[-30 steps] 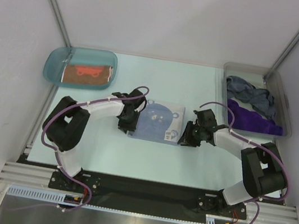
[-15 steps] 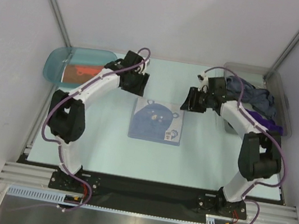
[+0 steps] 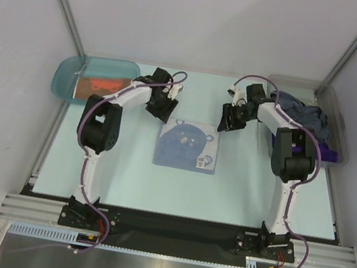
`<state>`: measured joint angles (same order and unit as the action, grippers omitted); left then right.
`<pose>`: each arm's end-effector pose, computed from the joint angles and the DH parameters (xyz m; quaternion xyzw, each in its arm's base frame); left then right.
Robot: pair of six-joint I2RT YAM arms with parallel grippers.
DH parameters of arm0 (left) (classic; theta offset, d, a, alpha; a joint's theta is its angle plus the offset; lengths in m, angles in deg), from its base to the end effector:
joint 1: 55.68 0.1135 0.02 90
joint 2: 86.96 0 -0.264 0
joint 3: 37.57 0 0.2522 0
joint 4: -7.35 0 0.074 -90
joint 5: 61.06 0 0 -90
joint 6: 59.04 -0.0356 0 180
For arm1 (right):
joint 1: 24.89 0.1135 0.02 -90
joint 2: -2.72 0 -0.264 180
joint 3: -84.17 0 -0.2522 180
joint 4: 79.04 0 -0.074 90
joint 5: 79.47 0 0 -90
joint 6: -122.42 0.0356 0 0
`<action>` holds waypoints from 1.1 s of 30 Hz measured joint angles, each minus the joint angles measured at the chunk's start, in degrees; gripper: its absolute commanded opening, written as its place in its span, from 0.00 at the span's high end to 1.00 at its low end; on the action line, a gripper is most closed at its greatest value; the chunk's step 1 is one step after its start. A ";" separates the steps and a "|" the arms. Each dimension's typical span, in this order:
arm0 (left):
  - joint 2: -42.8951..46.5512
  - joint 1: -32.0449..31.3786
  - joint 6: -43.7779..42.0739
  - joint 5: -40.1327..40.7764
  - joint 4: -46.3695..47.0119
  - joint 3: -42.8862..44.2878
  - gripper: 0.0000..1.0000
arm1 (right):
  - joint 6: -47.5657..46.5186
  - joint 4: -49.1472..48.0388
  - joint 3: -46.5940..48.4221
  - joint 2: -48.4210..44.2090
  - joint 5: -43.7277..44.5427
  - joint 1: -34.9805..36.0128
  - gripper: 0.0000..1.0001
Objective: Fold and stack the towels
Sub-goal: Fold the towel
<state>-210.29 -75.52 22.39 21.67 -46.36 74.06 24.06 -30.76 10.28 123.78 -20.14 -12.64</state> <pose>0.4288 -0.1595 0.1835 0.2524 0.9420 -0.0825 0.2054 0.4330 0.1126 0.1812 -0.2281 0.9121 0.2647 0.2144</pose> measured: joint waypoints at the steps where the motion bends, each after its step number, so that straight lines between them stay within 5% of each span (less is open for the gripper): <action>1: -0.66 0.00 -0.52 -0.07 -0.02 0.57 0.41 | -0.63 0.66 0.74 0.76 -0.57 -0.35 0.50; 20: -8.00 0.15 -6.19 -1.22 -3.48 10.32 0.51 | -7.04 5.99 12.94 12.85 -11.08 -2.64 0.66; 23: -9.16 0.31 -6.75 -2.05 -4.48 11.34 0.61 | -7.39 6.25 13.11 13.22 -11.78 -2.78 0.73; 29: -9.62 0.50 -7.23 -4.02 -6.12 12.55 0.98 | -8.33 7.17 13.16 13.55 -12.85 -3.13 1.00; 33: -10.64 0.52 -7.58 -5.49 -8.04 15.39 1.00 | -8.24 7.63 14.40 13.77 -12.98 -3.32 1.00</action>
<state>-220.93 -74.99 14.80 16.19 -54.40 89.45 15.82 -23.13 24.69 137.55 -33.13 -15.97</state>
